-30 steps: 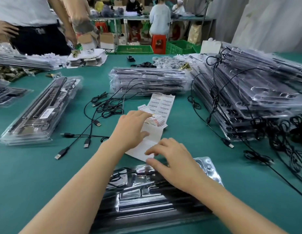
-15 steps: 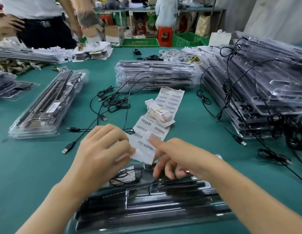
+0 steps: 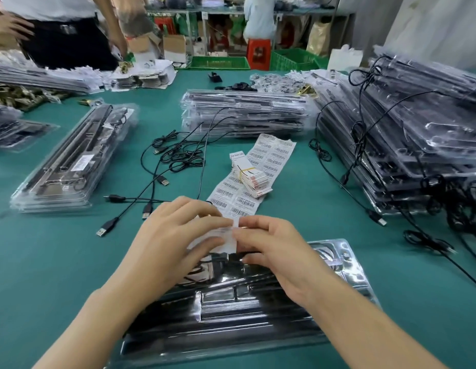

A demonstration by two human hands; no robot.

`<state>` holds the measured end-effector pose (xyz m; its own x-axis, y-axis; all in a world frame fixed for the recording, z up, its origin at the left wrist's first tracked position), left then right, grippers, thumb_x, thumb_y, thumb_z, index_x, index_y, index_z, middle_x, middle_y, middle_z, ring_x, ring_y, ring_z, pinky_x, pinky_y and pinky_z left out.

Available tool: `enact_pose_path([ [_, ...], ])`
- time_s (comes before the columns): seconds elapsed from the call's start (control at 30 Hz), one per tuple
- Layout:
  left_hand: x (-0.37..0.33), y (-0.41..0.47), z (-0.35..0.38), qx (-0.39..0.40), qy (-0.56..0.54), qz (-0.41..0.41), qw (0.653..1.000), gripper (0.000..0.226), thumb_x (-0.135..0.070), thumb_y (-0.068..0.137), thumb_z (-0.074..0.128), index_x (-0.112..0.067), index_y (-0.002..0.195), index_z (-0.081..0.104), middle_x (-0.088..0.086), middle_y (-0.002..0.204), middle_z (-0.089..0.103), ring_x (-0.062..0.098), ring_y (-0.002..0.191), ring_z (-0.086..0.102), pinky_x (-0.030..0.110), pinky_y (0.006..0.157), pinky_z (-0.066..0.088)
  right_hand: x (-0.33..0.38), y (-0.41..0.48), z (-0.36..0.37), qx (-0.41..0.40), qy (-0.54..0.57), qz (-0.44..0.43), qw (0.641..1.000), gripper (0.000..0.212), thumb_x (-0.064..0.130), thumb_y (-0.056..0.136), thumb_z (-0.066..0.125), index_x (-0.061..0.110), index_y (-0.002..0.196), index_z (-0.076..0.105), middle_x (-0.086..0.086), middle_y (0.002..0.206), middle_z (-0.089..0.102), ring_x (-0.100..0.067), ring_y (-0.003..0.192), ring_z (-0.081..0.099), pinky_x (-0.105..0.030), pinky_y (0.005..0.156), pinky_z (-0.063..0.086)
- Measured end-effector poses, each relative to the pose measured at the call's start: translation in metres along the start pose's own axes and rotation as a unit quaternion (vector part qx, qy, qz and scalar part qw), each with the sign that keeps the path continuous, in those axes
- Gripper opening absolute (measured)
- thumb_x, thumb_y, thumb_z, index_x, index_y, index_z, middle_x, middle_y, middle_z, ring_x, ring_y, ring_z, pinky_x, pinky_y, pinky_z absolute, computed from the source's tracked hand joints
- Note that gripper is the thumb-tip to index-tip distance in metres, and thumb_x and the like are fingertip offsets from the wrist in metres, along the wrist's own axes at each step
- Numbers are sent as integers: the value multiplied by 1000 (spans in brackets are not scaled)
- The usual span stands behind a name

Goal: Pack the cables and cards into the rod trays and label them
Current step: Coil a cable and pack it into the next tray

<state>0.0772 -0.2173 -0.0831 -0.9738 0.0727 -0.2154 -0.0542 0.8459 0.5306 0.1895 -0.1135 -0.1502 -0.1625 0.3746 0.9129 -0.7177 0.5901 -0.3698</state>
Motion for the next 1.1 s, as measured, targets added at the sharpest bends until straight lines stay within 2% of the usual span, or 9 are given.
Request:
enact_pose_path([
  [0.07, 3, 6, 1, -4, 3, -15, 1000, 29, -41, 91, 70, -26, 114, 77, -8, 108, 68, 19, 98, 62, 44, 80, 52, 4, -1, 3, 9, -10, -24, 1000, 24, 10, 86, 79, 16, 108, 71, -5, 97, 78, -16, 89, 74, -25, 71, 59],
  [0.2, 6, 17, 3, 7, -16, -22, 1000, 30, -50, 91, 65, -28, 107, 80, -10, 99, 67, 15, 93, 60, 43, 76, 52, 15, -2, -4, -36, -46, -84, 995, 26, 4, 83, 82, 16, 99, 66, -3, 88, 76, -12, 77, 71, -23, 64, 56],
  [0.33, 12, 26, 5, 19, -88, -59, 994, 32, -56, 88, 64, -30, 97, 81, -16, 95, 67, 11, 91, 61, 43, 79, 53, 29, -2, -6, -73, -164, -170, 969, 28, 10, 85, 80, 25, 91, 57, 1, 86, 75, -9, 76, 69, -27, 69, 55],
  [0.47, 14, 36, 4, 45, -79, -59, 994, 25, -53, 85, 72, -32, 90, 82, -18, 90, 69, 13, 86, 63, 44, 76, 53, 37, -4, -5, -89, -218, -223, 946, 33, 11, 85, 79, 33, 87, 55, 6, 83, 75, -5, 78, 70, -14, 70, 51],
  [0.57, 10, 45, 3, 69, -48, -28, 996, 16, -45, 86, 75, -31, 87, 82, -17, 89, 69, 14, 84, 61, 40, 72, 52, 39, -1, -5, -85, -227, -223, 944, 32, 11, 87, 78, 33, 90, 55, 7, 83, 77, -5, 75, 69, -14, 67, 51],
  [0.7, 6, 56, 4, 84, 5, -1, 996, 12, -43, 86, 76, -32, 85, 81, -15, 86, 70, 12, 82, 59, 27, 70, 39, 42, 5, -4, -57, -224, -202, 952, 33, 7, 89, 74, 32, 95, 54, 6, 82, 78, -8, 63, 65, -28, 63, 56],
  [0.77, 6, 58, 7, 88, 12, 5, 996, 13, -45, 85, 76, -33, 85, 80, -15, 82, 70, 7, 76, 53, 24, 69, 33, 42, 9, -4, -40, -212, -186, 959, 34, 1, 89, 71, 28, 99, 54, 4, 84, 78, -8, 62, 65, -23, 59, 53],
  [0.9, 11, 62, 7, 93, -5, -17, 995, 18, -53, 86, 67, -38, 89, 76, -19, 79, 69, 6, 77, 59, 29, 74, 45, 44, 16, -8, -32, -191, -168, 967, 36, -4, 86, 70, 24, 103, 55, 2, 85, 79, -8, 66, 67, -26, 70, 59],
  [1.1, 8, 63, 7, 75, 33, 3, 997, 8, -43, 86, 74, -36, 85, 77, -15, 78, 70, 11, 75, 63, 29, 72, 41, 45, 19, -7, -37, -213, -176, 960, 37, -2, 85, 73, 25, 105, 57, 3, 83, 78, -17, 71, 71, -29, 77, 60],
])
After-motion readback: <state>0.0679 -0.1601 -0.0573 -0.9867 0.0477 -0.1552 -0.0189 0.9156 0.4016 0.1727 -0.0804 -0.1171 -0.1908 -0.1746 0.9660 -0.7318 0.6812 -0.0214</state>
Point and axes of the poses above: each hand's wrist, its own y-axis towards the middle knuckle, its own z-axis out of the palm, x = y × z, the point moved 8 cm from there along y, towards the middle knuckle
